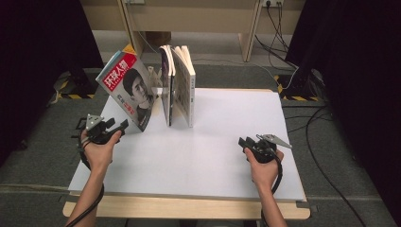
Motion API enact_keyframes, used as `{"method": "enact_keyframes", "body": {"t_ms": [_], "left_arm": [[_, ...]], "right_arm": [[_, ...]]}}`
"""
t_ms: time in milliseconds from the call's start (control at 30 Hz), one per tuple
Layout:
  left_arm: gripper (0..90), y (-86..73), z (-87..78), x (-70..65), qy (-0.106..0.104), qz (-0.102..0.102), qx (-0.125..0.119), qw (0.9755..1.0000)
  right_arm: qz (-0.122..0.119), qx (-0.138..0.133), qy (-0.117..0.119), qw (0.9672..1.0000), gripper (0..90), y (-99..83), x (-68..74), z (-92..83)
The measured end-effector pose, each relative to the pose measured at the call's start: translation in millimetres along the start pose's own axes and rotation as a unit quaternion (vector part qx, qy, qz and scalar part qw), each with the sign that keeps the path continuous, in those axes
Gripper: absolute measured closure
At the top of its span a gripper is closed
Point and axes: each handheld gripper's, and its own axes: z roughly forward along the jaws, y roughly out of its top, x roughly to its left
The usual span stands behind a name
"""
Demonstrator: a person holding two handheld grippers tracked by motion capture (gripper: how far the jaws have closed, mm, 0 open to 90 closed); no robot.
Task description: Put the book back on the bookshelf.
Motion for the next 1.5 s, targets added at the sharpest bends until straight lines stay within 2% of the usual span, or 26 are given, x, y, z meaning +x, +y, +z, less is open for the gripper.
{"method": "enact_keyframes", "body": {"t_ms": [333,700,967,1500], "left_arm": [[38.7,-14.2,-8.3,3.1,-0.004,0.001,0.009,0.9999],[38.5,-30.2,-21.7,10.8,-0.001,-0.004,0.015,0.9999],[38.3,-44.1,-30.0,15.0,0.002,0.0,0.021,0.9998],[38.0,-69.0,-32.4,16.6,0.007,0.009,0.033,0.9994]], "right_arm": [[0.001,0.003,0.001,1.0,62.5,-0.5,1.0,0.2],[0.0,0.004,-0.001,1.0,62.5,-0.4,0.2,-0.5],[0.002,0.005,0.0,1.0,62.5,-1.1,1.3,0.0],[0.0,0.008,-0.001,1.0,62.5,-2.9,1.4,1.3]]}}
